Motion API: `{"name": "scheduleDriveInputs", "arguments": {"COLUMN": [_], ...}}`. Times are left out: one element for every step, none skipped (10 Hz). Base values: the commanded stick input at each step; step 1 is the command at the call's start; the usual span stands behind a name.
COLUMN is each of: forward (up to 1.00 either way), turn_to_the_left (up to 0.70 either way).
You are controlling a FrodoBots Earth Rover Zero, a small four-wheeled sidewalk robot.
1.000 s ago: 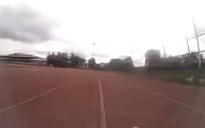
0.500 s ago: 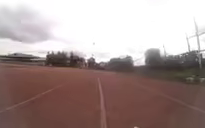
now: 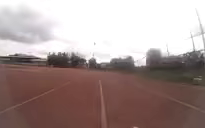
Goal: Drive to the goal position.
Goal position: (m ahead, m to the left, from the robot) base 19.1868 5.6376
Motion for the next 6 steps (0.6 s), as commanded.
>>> {"name": "scheduleDriveInputs", "arguments": {"forward": [0.70, 0.70, 0.70, 0.70, 0.70, 0.70], "turn_to_the_left": [0.00, 0.00, 0.00, 0.00, 0.00, 0.00]}}
